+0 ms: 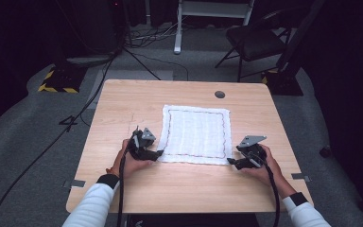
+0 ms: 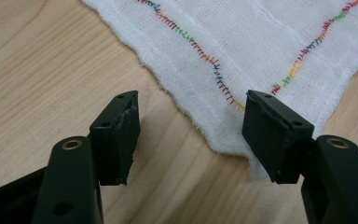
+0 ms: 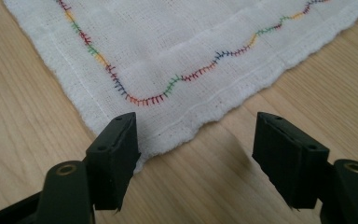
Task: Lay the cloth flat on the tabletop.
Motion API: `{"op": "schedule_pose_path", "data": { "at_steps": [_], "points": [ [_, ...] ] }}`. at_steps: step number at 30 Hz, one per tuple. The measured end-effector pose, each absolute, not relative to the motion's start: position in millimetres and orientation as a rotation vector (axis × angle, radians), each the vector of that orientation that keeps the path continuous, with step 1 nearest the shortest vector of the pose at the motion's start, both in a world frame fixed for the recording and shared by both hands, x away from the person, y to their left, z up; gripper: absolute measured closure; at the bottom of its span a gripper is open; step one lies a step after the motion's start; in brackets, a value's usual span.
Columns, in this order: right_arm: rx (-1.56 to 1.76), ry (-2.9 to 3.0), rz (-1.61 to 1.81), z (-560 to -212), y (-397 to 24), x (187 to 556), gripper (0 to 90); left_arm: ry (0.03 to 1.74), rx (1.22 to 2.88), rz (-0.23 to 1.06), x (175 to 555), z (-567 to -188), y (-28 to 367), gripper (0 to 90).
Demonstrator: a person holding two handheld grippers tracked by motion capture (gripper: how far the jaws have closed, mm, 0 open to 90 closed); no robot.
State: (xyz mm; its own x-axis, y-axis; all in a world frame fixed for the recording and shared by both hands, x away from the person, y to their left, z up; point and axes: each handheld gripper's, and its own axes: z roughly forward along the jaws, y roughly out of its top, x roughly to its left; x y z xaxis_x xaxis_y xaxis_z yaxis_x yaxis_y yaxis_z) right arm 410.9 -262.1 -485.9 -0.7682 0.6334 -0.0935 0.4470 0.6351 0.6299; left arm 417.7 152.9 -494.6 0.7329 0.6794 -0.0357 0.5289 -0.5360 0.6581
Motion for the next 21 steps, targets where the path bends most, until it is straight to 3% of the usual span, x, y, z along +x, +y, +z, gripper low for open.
{"op": "schedule_pose_path", "data": {
  "at_steps": [21],
  "points": [
    [0.972,2.498,0.885,-488.2,-305.9,375.8,31.6,0.749,2.325,0.226,360.8,-495.3,122.1,29.3]
  ]
}}
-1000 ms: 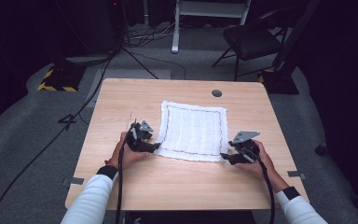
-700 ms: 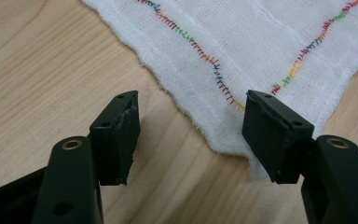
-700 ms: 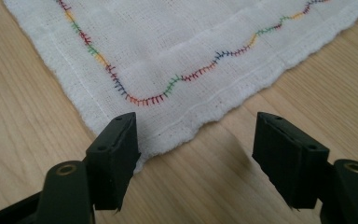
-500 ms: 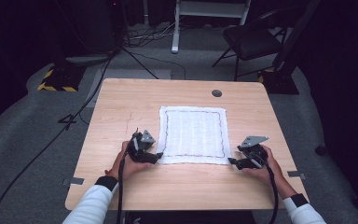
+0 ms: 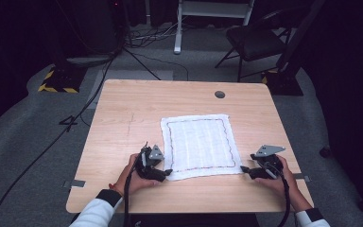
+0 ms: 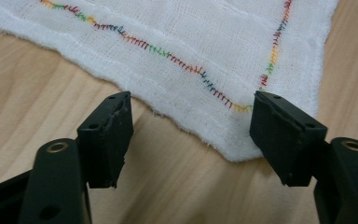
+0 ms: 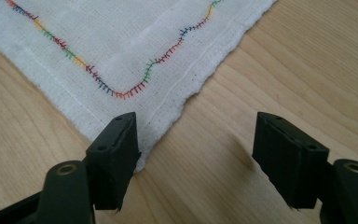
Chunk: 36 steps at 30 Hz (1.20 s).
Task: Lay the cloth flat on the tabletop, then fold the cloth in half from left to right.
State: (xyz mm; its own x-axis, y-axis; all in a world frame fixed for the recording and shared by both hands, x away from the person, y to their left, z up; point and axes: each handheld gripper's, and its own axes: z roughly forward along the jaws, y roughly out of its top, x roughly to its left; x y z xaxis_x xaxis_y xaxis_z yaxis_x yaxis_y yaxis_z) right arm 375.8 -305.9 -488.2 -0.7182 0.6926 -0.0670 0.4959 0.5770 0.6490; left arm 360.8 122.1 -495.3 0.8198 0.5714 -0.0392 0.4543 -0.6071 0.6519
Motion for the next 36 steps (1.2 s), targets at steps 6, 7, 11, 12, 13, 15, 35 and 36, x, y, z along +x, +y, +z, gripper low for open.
{"op": "schedule_pose_path", "data": {
  "at_steps": [6,7,11,12,13,15,35,36],
  "points": [
    [0.98,2.504,0.882,-487.0,-312.5,371.5,31.8,0.758,2.344,0.233,353.8,-491.9,122.0,21.3],
    [0.976,2.501,0.881,-486.4,-312.9,370.9,31.8,0.758,2.339,0.243,353.7,-490.4,123.5,18.1],
    [0.972,2.474,0.914,-481.0,-315.4,369.5,31.9,0.764,2.295,0.263,354.2,-484.8,130.2,17.7],
    [0.97,2.467,0.924,-479.9,-315.5,369.6,32.1,0.761,2.29,0.27,354.6,-484.2,132.1,17.7],
    [0.967,2.461,0.939,-478.4,-315.4,370.0,32.2,0.755,2.297,0.28,355.3,-484.0,133.8,17.6],
    [0.957,2.447,0.956,-475.6,-314.2,370.8,32.5,0.769,2.296,0.294,356.3,-484.2,137.6,17.7],
    [0.879,2.445,1.012,-469.6,-292.1,373.1,33.6,0.846,2.248,0.363,374.2,-478.2,159.0,18.2],
    [0.876,2.442,1.025,-468.3,-290.0,373.5,34.0,0.851,2.244,0.376,375.6,-477.2,159.8,18.5]
  ]
}}
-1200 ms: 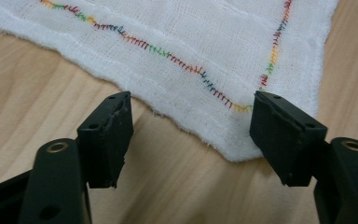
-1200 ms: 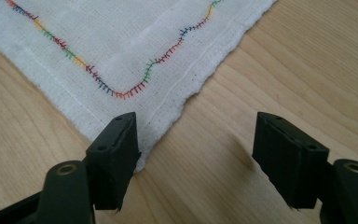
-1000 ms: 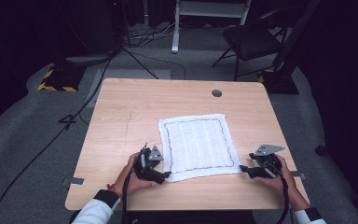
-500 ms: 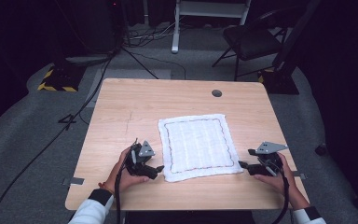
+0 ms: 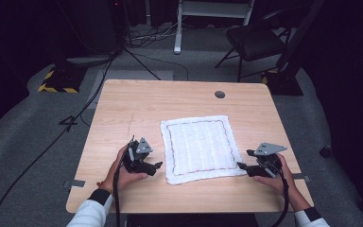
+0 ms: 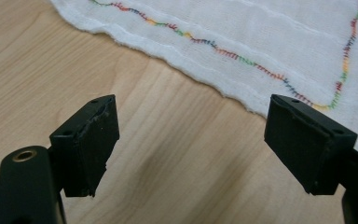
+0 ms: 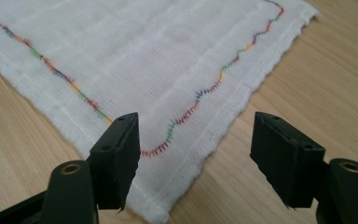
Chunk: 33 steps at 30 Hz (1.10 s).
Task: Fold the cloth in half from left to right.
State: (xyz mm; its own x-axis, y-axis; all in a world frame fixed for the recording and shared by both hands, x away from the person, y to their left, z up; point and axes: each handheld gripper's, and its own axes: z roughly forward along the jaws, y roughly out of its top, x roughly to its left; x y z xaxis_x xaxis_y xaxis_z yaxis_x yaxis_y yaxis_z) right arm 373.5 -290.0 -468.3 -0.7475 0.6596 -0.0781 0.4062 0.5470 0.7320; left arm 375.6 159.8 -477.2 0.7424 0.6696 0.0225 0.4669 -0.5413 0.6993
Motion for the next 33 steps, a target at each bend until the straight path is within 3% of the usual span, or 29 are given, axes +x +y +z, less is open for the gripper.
{"op": "schedule_pose_path", "data": {
  "at_steps": [10,13,16,20,22,24,33],
  "points": [
    [0.753,2.507,1.046,-467.7,-250.4,375.1,35.2,0.899,2.209,0.442,410.7,-475.2,160.5,18.7],
    [0.686,2.537,1.053,-467.8,-233.6,374.9,35.2,0.929,2.171,0.393,422.0,-475.1,160.6,18.6],
    [0.632,2.555,1.065,-466.6,-216.8,373.2,35.2,0.914,2.167,0.462,426.9,-475.3,156.8,19.8],
    [0.553,2.577,1.098,-462.6,-193.4,369.5,35.7,0.925,2.175,0.422,440.4,-476.0,151.2,19.0],
    [0.52,2.583,1.115,-461.8,-182.4,368.8,36.3,0.915,2.189,0.477,445.2,-476.8,146.9,20.4],
    [0.487,2.593,1.118,-462.2,-172.4,368.1,36.9,0.935,2.195,0.422,454.5,-477.6,143.6,19.2],
    [0.396,2.612,1.165,-461.5,-133.7,371.1,38.9,0.987,2.157,0.428,487.9,-477.1,136.3,20.7]
  ]
}}
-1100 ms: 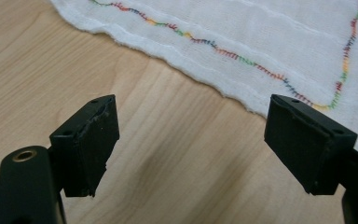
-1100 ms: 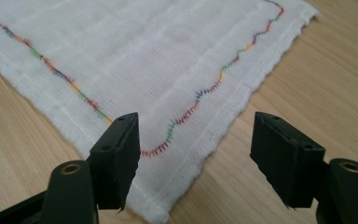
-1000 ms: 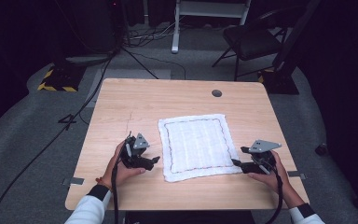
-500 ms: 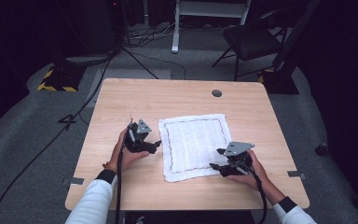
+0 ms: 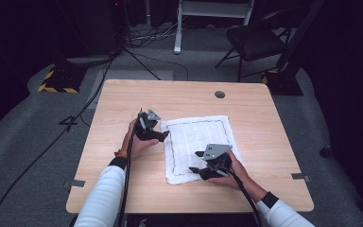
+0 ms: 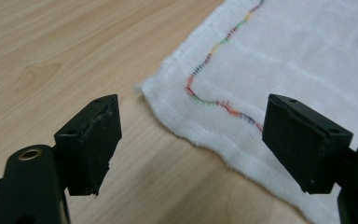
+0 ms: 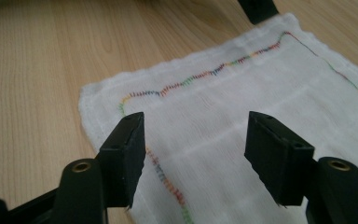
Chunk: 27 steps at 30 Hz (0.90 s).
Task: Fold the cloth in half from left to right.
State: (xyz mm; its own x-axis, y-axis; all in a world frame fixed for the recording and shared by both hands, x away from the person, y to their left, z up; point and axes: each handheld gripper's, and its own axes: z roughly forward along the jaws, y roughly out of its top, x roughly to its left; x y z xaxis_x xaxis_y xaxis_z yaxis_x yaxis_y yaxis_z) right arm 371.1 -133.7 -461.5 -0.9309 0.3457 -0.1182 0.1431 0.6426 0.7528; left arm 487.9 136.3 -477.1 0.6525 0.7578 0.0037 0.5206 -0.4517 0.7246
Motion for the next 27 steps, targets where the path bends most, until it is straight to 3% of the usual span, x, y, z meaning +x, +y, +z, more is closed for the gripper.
{"op": "schedule_pose_path", "data": {
  "at_steps": [15,27],
  "points": [
    [0.222,2.726,1.165,-476.5,-74.2,353.8,39.3,1.093,2.186,0.391,520.1,-498.4,126.7,17.4],
    [0.19,2.783,1.135,-488.9,-63.8,349.0,41.1,1.081,2.175,0.383,518.9,-500.9,127.4,16.4]
  ]
}}
